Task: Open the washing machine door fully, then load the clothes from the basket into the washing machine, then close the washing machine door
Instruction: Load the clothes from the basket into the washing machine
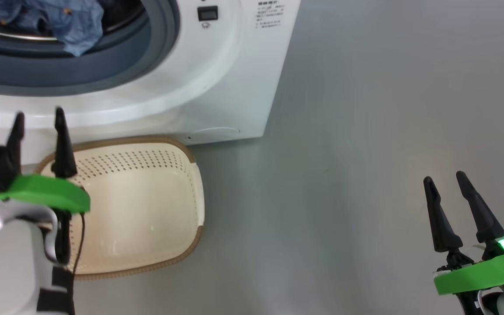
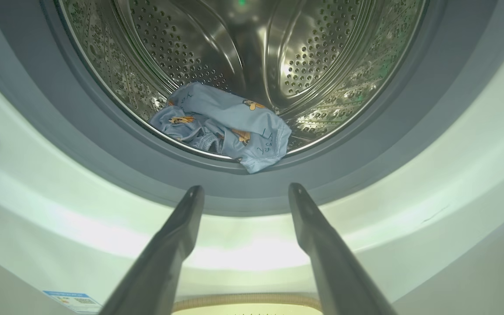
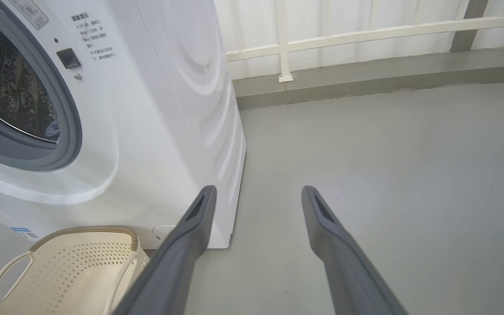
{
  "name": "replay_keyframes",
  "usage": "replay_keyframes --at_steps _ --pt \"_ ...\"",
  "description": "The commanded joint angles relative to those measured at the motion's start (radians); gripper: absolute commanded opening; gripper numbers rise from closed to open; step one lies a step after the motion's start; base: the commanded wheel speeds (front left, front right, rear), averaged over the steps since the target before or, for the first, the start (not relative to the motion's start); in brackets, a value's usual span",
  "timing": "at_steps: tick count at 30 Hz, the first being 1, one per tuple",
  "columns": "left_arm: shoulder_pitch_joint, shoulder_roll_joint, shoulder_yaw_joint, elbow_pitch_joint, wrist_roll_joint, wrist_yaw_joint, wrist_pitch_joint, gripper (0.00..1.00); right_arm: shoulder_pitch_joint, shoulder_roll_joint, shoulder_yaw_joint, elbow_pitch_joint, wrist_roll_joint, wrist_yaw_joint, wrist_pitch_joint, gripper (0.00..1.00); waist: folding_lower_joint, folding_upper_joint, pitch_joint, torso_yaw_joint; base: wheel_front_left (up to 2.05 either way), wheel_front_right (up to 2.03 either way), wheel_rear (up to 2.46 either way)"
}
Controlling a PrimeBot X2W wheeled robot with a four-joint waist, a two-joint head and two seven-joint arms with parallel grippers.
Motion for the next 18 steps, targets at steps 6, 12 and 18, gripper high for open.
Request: replay_keyframes --at_steps 6,12,18 --pt "0.139 0.02 0.016 -0.075 0.009 -0.007 -0.005 1.0 0.059 -0.036 0.015 -0.007 -0.01 0.006 -0.005 1.0 0.0001 0.0 -0.103 0.038 0.0 0.0 0.0" --pt "0.254 0.012 0.008 -0.133 0.002 -0.011 -0.005 1.0 0.106 -0.046 0.007 0.0 -0.011 0.006 -0.005 1.0 0.0001 0.0 -0.169 0.061 0.0 0.0 0.0" --pt "0.345 0.008 -0.003 -0.187 0.001 -0.012 -0.005 1.0 0.146 -0.049 0.005 0.001 -0.013 0.006 -0.005 1.0 0.0001 0.0 -0.212 0.08 0.0 0.0 0.0"
